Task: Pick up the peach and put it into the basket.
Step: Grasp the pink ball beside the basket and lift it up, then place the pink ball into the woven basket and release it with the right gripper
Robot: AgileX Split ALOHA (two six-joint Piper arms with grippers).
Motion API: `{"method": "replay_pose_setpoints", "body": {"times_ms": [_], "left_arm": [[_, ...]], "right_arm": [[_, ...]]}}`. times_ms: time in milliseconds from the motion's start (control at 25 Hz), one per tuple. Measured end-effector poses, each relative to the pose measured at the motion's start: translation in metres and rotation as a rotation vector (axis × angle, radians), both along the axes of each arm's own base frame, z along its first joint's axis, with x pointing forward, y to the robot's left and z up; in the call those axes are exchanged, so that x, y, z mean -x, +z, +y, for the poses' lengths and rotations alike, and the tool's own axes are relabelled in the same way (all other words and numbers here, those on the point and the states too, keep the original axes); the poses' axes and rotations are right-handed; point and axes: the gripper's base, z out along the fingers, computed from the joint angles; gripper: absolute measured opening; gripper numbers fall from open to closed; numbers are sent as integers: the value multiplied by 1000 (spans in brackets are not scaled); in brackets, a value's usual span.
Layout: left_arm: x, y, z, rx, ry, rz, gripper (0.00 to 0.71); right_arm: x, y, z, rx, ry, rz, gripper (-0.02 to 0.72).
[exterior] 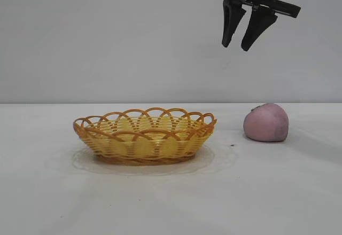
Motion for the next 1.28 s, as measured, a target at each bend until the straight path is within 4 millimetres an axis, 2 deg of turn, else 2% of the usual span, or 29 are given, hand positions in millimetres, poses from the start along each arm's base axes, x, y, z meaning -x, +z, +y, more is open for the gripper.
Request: {"method": "replay_pose_setpoints", "body": {"times_ms": [200, 560, 680, 720, 760, 800, 880, 960, 1080, 1160, 1280], "left_arm": [[11, -1, 0, 6, -6, -72, 375], [10, -1, -1, 12, -5, -69, 375], [11, -1, -1, 13, 33, -72, 375], [10, -1, -1, 12, 50, -72, 375], [10, -1, -1, 12, 65, -72, 375], [10, -1, -1, 11, 85, -72, 375], [10, -1, -2, 10, 119, -72, 375], [10, -1, -2, 9, 148, -72, 375], [10, -1, -2, 8, 178, -72, 375], [10, -1, -2, 7, 187, -72, 375], [10, -1, -2, 7, 189, -72, 375]], "right_arm": [[3, -12, -6, 89, 12, 82, 250], [-3, -88, -5, 164, 39, 297, 250], [-4, -99, -2, 152, 75, 319, 79], [-3, -99, -2, 143, 78, 320, 49], [-2, -95, 1, 140, 89, 310, 52], [-1, -86, 6, 134, 103, 286, 0], [8, -61, 23, 121, 149, 216, 0], [24, -23, 46, 100, 223, 113, 0], [56, 23, 83, 60, 349, 3, 0], [74, 33, 103, 35, 417, -8, 0], [90, 23, 128, 42, 495, 19, 0]]}}
